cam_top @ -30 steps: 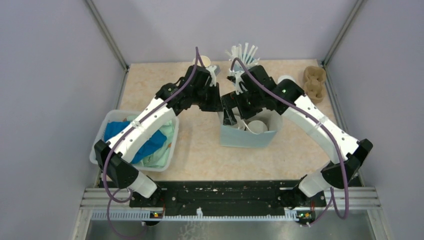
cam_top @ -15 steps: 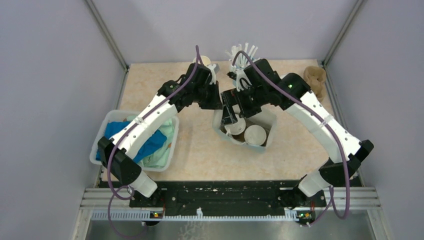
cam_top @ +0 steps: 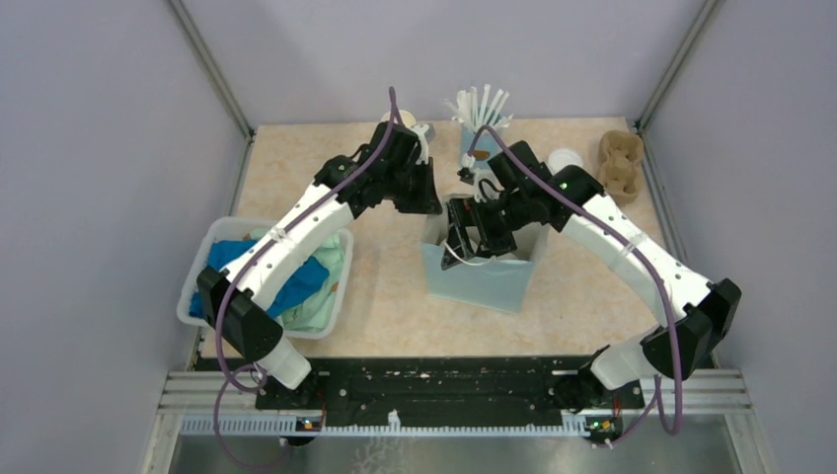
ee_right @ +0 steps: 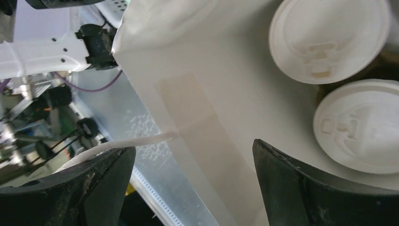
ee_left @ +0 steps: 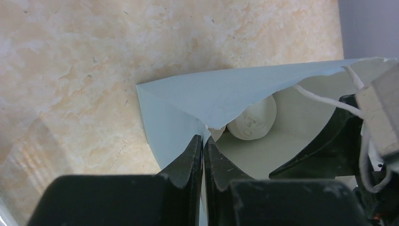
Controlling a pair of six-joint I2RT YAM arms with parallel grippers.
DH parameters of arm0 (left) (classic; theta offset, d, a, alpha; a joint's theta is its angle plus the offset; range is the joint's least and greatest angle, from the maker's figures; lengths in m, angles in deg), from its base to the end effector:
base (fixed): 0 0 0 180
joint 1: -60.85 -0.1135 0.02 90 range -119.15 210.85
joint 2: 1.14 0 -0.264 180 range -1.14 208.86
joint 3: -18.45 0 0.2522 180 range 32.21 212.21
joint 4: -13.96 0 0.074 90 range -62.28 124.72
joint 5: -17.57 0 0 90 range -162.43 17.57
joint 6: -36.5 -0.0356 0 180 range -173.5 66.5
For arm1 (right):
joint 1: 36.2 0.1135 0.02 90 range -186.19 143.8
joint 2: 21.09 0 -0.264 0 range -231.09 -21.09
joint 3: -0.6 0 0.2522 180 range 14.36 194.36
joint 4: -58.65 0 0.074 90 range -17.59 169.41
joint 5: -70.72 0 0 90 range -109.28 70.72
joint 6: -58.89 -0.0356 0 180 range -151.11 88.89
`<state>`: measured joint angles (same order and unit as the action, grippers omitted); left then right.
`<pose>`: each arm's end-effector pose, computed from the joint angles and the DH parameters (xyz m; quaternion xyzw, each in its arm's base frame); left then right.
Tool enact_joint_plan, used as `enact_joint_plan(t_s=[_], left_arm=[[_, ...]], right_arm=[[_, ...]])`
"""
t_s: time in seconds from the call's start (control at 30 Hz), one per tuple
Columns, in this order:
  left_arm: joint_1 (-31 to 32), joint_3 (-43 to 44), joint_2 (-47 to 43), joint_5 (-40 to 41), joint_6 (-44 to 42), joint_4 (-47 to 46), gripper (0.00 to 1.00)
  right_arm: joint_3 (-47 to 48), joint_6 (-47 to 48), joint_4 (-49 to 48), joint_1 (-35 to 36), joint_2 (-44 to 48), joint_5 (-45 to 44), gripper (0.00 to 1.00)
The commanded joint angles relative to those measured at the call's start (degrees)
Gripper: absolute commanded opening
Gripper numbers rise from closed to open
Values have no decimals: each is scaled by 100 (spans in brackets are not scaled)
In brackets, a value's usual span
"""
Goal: Pack the takeout coffee
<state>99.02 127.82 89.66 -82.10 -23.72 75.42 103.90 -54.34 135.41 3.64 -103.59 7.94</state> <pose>0.2657 -0.2165 0.3835 0.1004 0.9085 -0.2866 0.2870 0.2049 0.1922 0.3772 -0.2024 0.9097 0.3406 0.1248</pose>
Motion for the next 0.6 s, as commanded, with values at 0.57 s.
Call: enact_joint_plan(t_s=[0.57], left_arm=[[-120, 183, 121, -85, -207, -183, 10]], right_arm=[[-1282, -1260, -1626, -766, 617, 1327, 93]])
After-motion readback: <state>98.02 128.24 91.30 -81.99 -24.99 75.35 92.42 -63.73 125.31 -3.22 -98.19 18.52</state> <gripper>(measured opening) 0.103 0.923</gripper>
